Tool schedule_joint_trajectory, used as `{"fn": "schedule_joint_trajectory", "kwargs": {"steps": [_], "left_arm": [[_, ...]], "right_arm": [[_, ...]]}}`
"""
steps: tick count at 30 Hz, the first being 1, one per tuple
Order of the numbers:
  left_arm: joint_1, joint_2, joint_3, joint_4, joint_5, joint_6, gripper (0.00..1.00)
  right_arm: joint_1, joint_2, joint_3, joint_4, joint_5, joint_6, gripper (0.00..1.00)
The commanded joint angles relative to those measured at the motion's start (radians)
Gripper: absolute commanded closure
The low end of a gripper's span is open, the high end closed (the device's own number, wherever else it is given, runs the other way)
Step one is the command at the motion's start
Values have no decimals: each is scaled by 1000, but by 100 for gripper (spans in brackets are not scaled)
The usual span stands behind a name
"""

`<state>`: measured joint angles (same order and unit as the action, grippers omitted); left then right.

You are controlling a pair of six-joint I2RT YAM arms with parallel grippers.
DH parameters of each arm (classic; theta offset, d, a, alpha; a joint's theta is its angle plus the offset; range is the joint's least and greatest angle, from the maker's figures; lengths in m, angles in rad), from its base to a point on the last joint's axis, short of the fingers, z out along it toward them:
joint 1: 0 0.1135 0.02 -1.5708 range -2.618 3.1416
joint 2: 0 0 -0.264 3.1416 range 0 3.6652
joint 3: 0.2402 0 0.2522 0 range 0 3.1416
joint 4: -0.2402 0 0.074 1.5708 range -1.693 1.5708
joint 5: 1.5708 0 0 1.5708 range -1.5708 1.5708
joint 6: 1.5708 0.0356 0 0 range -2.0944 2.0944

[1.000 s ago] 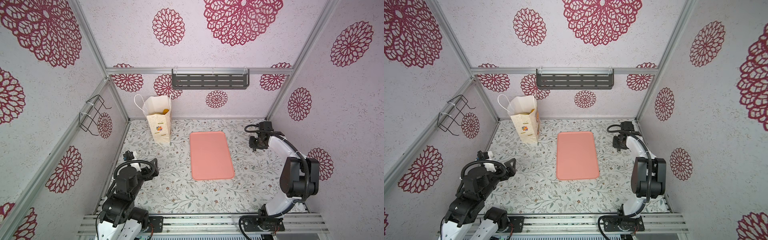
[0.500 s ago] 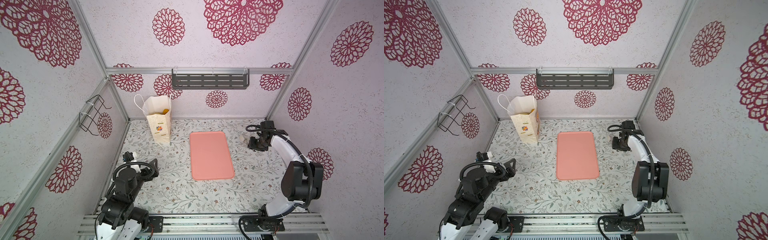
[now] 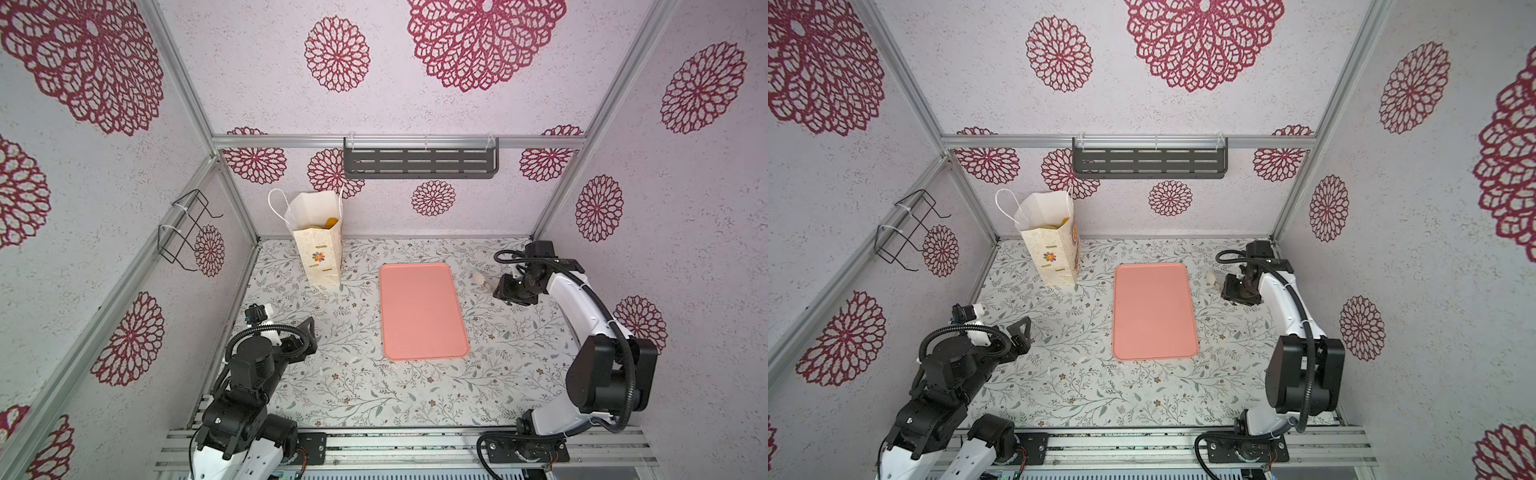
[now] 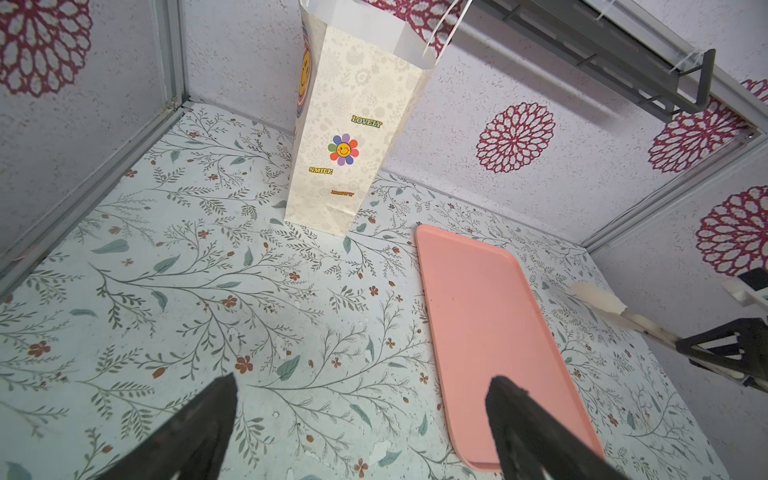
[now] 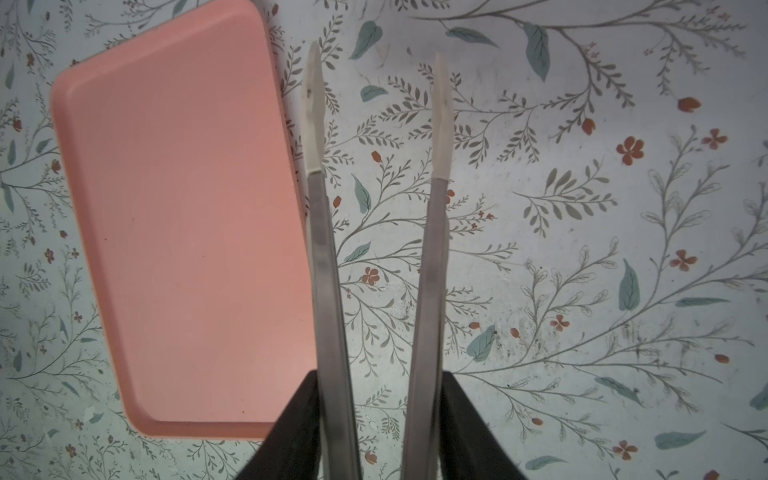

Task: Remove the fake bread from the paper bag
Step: 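Reach the left gripper to the paper bag rim while right holds tongs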

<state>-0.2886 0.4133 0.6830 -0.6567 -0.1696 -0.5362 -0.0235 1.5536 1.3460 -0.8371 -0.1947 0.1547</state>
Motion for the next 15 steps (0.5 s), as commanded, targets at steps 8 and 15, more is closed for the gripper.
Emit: {"fn": "schedule_joint_trajectory", "kwargs": {"steps": [8, 15], "left_arm": [[-6, 267, 247, -27, -43, 172, 3], [33, 637, 742, -249, -129, 301, 3]], "right_arm": [[2, -186, -53, -41, -55, 27, 54], [0, -290, -127, 2, -118, 64, 52]]}}
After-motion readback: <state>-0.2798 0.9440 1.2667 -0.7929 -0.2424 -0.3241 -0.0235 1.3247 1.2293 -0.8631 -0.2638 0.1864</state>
